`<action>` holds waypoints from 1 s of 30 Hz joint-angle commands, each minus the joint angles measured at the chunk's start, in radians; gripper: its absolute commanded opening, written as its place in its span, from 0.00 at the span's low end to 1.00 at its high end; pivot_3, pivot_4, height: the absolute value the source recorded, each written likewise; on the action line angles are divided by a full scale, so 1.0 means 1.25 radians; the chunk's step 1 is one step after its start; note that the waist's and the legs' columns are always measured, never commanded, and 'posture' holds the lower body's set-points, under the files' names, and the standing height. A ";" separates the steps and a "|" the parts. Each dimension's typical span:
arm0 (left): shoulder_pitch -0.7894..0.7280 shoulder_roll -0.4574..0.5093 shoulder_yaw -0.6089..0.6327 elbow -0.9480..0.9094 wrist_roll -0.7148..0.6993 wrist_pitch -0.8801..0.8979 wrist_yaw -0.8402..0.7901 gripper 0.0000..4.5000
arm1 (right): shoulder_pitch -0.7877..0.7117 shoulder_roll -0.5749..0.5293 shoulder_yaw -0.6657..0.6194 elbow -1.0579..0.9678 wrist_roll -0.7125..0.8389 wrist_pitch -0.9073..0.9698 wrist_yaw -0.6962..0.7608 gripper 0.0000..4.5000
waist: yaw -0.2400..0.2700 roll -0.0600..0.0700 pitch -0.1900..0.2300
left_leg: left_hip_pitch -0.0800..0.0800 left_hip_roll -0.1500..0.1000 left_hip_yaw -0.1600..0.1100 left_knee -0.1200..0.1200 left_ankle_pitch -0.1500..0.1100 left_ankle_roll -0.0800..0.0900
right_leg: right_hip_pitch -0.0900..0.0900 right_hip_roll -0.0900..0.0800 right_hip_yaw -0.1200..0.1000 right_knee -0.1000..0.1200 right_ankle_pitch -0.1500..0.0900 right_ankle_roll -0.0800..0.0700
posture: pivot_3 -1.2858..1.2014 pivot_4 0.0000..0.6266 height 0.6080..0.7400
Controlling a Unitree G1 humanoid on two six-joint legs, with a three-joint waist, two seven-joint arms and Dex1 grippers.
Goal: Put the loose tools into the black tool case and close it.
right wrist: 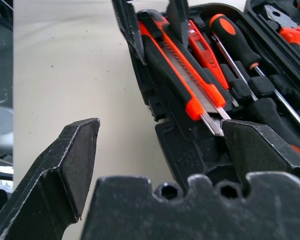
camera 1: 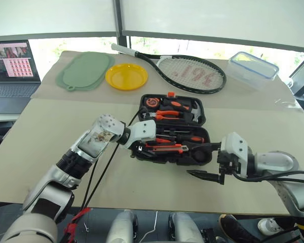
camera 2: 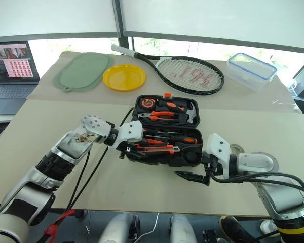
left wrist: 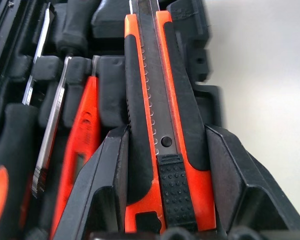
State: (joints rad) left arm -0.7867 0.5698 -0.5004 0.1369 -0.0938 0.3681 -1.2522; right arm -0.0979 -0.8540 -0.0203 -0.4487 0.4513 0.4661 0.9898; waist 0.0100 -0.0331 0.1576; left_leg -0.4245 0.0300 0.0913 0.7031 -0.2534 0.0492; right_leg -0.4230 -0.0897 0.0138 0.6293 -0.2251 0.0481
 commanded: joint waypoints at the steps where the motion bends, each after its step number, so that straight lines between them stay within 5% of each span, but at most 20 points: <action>1: -0.021 0.007 -0.003 0.010 0.016 -0.050 -0.050 0.38 | 0.003 -0.009 -0.034 0.010 -0.015 -0.034 0.000 1.00 | 0.001 0.000 0.000 | 0.000 0.000 0.000 0.000 0.000 0.000 | 0.000 0.000 0.000 0.000 0.000 0.000 | 0.52 0.24 0.99; 17: -0.057 -0.055 -0.030 0.144 0.090 -0.149 -0.123 0.38 | -0.019 0.023 -0.036 0.026 -0.020 -0.032 -0.026 1.00 | 0.003 0.000 0.000 | 0.000 0.000 0.000 0.001 0.000 0.000 | 0.001 0.000 0.000 0.000 0.000 0.000 | 0.52 0.24 0.99; 19: -0.066 -0.051 -0.011 0.122 0.064 -0.108 -0.150 0.61 | -0.016 0.022 -0.038 0.023 -0.019 -0.032 -0.029 1.00 | 0.002 0.000 0.000 | 0.000 0.000 0.000 0.001 0.000 0.000 | 0.001 0.000 0.000 0.000 0.000 0.000 | 0.52 0.24 0.99; 24: -0.069 -0.011 0.041 0.043 0.008 -0.048 -0.202 0.97 | -0.004 0.021 -0.042 0.017 -0.016 -0.032 -0.032 1.00 | -0.002 0.000 0.000 | 0.000 0.000 0.000 0.000 0.000 0.001 | 0.000 0.000 0.000 0.000 0.000 0.000 | 0.52 0.24 0.99; 30: -0.059 0.019 0.073 -0.003 -0.027 -0.010 -0.214 0.97 | 0.003 0.024 -0.044 0.019 -0.021 -0.038 -0.033 1.00 | 0.002 0.000 0.000 | 0.000 0.000 0.000 0.001 0.000 0.001 | 0.000 0.000 0.000 0.000 0.000 0.001 | 0.52 0.24 0.99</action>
State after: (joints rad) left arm -0.8624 0.5914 -0.4362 0.1652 -0.1073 0.3532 -1.5173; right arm -0.0977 -0.8269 -0.0475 -0.4006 0.4159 0.4357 0.9524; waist 0.0130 -0.0327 0.1575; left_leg -0.4247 0.0306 0.0903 0.7043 -0.2538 0.0498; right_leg -0.4221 -0.0902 0.0136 0.6298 -0.2256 0.0488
